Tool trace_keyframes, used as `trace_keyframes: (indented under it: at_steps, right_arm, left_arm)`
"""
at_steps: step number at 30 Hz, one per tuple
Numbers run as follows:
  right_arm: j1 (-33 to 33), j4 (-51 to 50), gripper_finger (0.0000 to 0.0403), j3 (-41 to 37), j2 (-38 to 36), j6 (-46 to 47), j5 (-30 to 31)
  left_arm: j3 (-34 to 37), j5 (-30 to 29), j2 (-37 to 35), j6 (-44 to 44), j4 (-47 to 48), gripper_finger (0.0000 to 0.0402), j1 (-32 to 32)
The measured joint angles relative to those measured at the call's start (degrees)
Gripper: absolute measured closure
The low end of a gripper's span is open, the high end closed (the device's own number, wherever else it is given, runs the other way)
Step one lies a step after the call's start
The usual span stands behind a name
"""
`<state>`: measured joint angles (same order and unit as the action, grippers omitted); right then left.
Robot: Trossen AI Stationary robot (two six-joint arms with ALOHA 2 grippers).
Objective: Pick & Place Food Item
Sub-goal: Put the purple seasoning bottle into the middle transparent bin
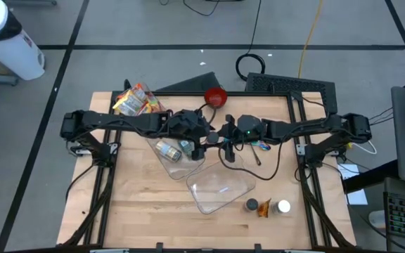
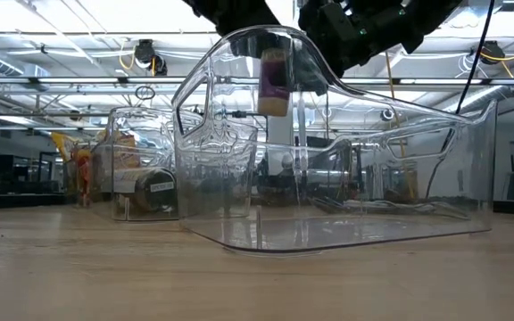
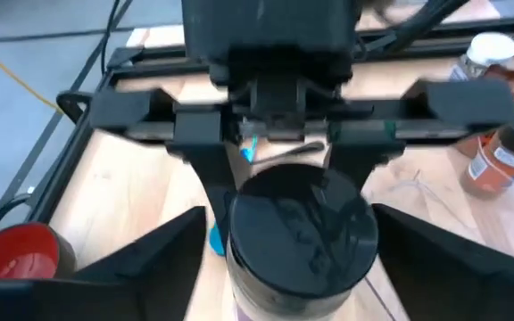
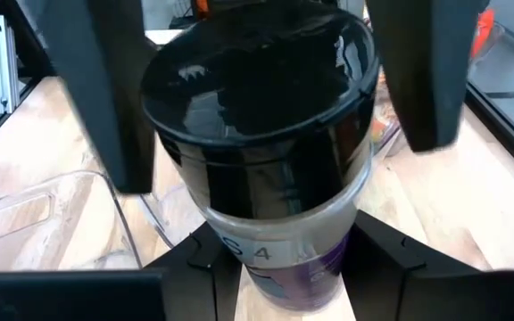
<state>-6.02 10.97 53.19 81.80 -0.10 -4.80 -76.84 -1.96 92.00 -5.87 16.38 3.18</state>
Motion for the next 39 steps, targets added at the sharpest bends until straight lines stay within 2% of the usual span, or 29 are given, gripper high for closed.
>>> trace_keyframes:
  at_steps: [5,6,12,19,21,23,26,33,39]
  right_arm:
    - [-0.02,-0.07,0.0261,-0.02,0.00,0.09,-0.04]
    - [-0.02,-0.05,0.0260,-0.02,0.00,0.25,-0.07]
    - [0.11,0.44,0.0251,0.00,-0.13,0.19,0.02]
    - [0.09,-3.22,0.0189,0.24,-4.96,-0.83,0.68]
    - [0.09,-6.70,0.0169,0.18,-7.29,-0.32,0.26]
    - [0.13,-11.31,0.0152,-0.46,-9.62,-0.20,0.04]
    - [0.19,-13.49,0.0134,-0.42,-12.16,-0.17,-0.03]
    - [0.13,-11.35,0.0120,-3.71,-15.81,-0.56,0.10]
    - [0.00,-7.40,0.0126,-5.97,-16.20,-0.59,0.31]
  left_arm:
    - [0.00,-0.18,-0.02,-0.08,0.21,0.0186,0.04]
    - [0.00,-0.05,-0.02,-0.09,0.22,0.0195,0.04]
    - [0.02,-0.04,-1.34,-0.17,0.34,0.0195,0.04]
    - [1.75,-4.40,-7.39,3.95,2.67,0.0195,-0.85]
    - [4.27,-5.49,-9.81,4.51,2.25,0.0195,-0.83]
    - [8.13,-9.18,-13.15,5.57,4.31,0.0195,-0.66]
    - [14.26,-17.72,-17.54,9.23,1.74,0.0195,-1.19]
    - [28.25,-22.06,-29.01,20.49,2.03,0.0195,-3.55]
    - [35.55,-28.76,-34.52,28.41,3.66,0.0195,-6.07]
